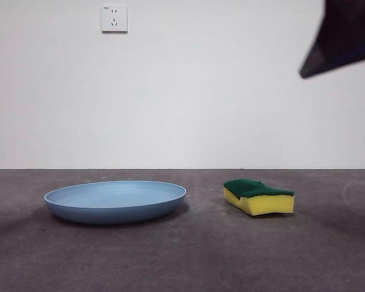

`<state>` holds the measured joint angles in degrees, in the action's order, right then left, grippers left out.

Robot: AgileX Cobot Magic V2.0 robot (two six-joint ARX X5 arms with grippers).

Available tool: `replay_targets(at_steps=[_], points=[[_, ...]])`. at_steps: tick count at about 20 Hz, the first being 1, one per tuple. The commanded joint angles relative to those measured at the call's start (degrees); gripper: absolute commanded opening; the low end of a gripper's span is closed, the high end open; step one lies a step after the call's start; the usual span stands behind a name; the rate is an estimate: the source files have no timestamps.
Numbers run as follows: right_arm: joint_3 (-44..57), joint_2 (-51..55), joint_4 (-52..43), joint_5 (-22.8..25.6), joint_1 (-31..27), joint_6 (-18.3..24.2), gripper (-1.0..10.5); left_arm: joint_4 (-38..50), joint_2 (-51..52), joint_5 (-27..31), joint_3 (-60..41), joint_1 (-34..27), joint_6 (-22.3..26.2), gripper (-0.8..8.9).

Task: Pick up the plate,pick up the cloth,clean the plate with the cloth

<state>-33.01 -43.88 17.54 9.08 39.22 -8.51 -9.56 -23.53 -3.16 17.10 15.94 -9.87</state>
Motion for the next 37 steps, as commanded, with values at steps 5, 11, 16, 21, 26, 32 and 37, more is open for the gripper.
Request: replay_targets(at_steps=[5,11,16,21,26,32,37], points=[[3.0,3.8,0.7,3.4,0.2,-1.5,-0.1,3.1,0.4,0.0,-1.7,0.1,-3.8,-0.01],[3.0,3.8,0.7,3.2,0.2,-1.5,-0.1,2.2,0.4,0.1,-1.7,0.1,-3.7,-0.01],[3.0,3.8,0.7,3.3,0.2,-1.5,-0.1,-0.2,2.2,0.5,-1.7,0.0,-2.6,-0.01],[3.0,3.8,0.8,3.1,0.2,-1.5,-0.1,-2.4,13.7,2.6,-3.8,-5.7,6.9,-0.01],[3.0,3.8,0.9,3.1,0.2,-1.5,-0.1,0.5,20.4,0.9,-9.3,-10.8,10.2,-0.01],[3.0,3.8,0.9,3.1,0.2,-1.5,-0.1,4.9,21.1,-1.9,-16.9,-11.9,9.5,-0.01],[3.0,3.8,0.9,3.1,0.2,-1.5,-0.1,-0.6,23.4,0.1,-16.9,-11.9,9.3,-0.01]])
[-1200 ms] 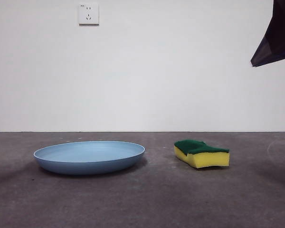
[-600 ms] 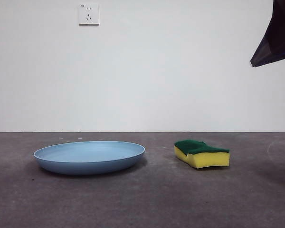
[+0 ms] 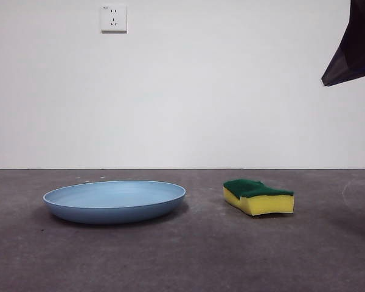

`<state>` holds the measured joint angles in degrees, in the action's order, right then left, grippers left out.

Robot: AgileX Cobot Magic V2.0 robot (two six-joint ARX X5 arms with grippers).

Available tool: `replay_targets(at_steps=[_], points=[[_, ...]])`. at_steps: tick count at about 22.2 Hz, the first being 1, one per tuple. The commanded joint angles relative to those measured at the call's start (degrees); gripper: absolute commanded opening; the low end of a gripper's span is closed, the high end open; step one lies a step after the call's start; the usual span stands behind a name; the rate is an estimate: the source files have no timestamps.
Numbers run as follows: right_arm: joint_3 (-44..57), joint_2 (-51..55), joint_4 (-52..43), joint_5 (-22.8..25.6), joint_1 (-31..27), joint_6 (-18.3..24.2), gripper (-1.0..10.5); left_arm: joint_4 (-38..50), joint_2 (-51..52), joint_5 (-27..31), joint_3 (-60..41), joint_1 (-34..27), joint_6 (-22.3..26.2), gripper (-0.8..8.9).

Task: Pick up the plate,pick up the cloth,clean the plate with the cloth

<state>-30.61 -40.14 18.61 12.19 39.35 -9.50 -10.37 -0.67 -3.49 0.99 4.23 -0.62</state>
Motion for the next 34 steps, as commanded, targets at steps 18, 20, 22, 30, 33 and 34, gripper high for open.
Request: replay_targets(at_steps=[18,20,22,30,33,34], points=[[0.5,0.5,0.2,0.1,0.1,0.9,-0.1,0.1,0.5,0.4,-0.8,-0.2,0.1,-0.01],[0.6,3.3,0.8,1.7,-2.0,5.2,-0.1,0.1,0.5,0.4,-0.8,-0.2,0.1,-0.01],[0.6,6.1,0.8,1.2,-6.4,7.9,-0.1,0.1,0.5,0.4,-0.8,-0.2,0.1,-0.01],[3.5,22.9,0.6,-12.1,-32.0,11.6,-0.1,0.1,0.5,0.4,-0.8,-0.2,0.1,-0.01],[7.0,27.1,-1.4,-13.9,-35.5,11.8,-0.1,0.1,0.5,0.4,-0.8,-0.2,0.1,-0.01],[8.4,28.3,-2.3,-13.8,-36.2,11.8,-0.1,0.1,0.5,0.4,-0.8,-0.2,0.1,-0.01]])
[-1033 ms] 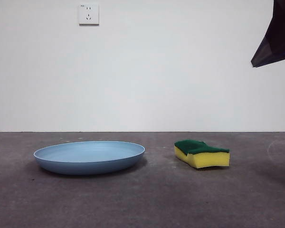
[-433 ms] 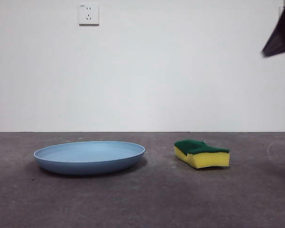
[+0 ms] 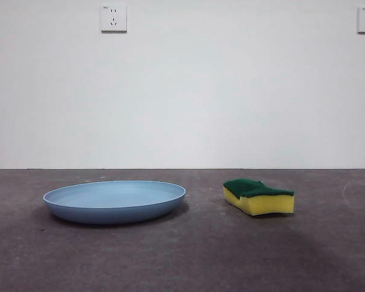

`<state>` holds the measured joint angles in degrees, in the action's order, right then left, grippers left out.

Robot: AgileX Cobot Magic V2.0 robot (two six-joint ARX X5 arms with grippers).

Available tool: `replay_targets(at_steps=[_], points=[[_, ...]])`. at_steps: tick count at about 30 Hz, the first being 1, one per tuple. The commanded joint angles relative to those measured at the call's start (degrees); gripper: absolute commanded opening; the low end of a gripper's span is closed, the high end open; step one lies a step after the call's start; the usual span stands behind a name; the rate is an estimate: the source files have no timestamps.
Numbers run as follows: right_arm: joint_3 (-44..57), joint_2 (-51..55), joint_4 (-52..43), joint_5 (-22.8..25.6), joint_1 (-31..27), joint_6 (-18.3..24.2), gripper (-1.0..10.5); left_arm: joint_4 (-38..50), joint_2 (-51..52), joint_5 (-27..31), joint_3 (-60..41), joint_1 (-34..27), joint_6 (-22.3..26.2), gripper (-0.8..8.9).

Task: Pick up the plate,pick up the cloth,clean the plate with the cloth

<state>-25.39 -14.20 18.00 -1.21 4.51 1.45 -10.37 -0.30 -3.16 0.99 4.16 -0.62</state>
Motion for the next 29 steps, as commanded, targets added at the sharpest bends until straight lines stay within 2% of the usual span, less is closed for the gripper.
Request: replay_targets(at_steps=[1,9,17,24,27,29], points=[[5.3,3.8,-3.7,-0.4,-2.0,0.8,-0.1,0.1,0.1,0.1,-0.8,-0.2,0.1,-0.01],[18.7,10.5,-14.5,-0.4,-2.6,0.7,-0.1,0.1,0.1,0.1,-0.8,-0.2,0.1,-0.01],[24.9,14.1,-14.6,-0.4,-2.6,-2.7,-0.1,0.1,0.1,0.1,-0.8,-0.2,0.1,-0.01],[25.1,14.1,-7.5,-0.5,-2.5,-4.3,-0.1,0.1,0.1,0.1,-0.8,-0.2,0.1,-0.01],[25.1,14.1,-7.6,-1.2,-2.5,-5.4,-0.1,0.1,0.1,0.1,-0.8,-0.2,0.1,-0.01],[25.1,14.1,-7.6,-1.8,-2.5,-8.3,0.0,0.1,0.1,0.1,-0.8,-0.2,0.1,-0.01]])
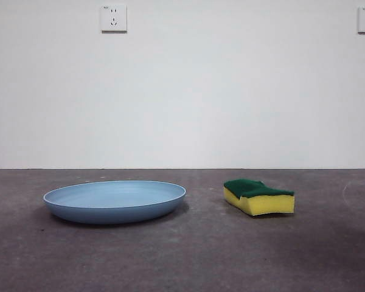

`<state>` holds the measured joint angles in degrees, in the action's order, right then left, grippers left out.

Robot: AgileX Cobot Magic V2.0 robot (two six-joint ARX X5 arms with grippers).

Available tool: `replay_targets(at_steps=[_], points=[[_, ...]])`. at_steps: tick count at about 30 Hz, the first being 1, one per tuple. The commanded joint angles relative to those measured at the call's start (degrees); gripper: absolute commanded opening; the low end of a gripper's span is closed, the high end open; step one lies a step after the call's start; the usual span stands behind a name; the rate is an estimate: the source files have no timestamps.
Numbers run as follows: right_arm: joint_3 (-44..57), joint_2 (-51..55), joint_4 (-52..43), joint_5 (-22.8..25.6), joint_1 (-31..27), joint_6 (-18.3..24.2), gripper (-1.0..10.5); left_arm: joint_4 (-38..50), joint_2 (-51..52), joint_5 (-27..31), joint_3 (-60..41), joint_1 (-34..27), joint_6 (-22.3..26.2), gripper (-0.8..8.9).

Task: Pick up the plate,pick up the cloth,clean the plate with the cloth

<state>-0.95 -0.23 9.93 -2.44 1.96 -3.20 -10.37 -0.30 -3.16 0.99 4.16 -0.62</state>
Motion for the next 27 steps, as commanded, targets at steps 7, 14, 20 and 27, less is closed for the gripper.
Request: replay_targets(at_steps=[7,14,20,27], points=[[0.6,0.2,0.4,-0.2,0.1,-4.9,0.0,0.1,0.1,0.1,-0.8,-0.2,0.1,-0.01],[0.6,0.2,0.4,-0.2,0.1,-4.9,0.0,0.1,0.1,0.1,-0.8,-0.2,0.1,-0.01],[0.6,0.2,0.4,-0.2,0.1,-4.9,0.0,0.1,0.1,0.1,-0.8,-0.2,0.1,-0.01],[0.6,0.2,0.4,-0.2,0.1,-4.9,0.0,0.1,0.1,0.1,-0.8,-0.2,0.1,-0.01]])
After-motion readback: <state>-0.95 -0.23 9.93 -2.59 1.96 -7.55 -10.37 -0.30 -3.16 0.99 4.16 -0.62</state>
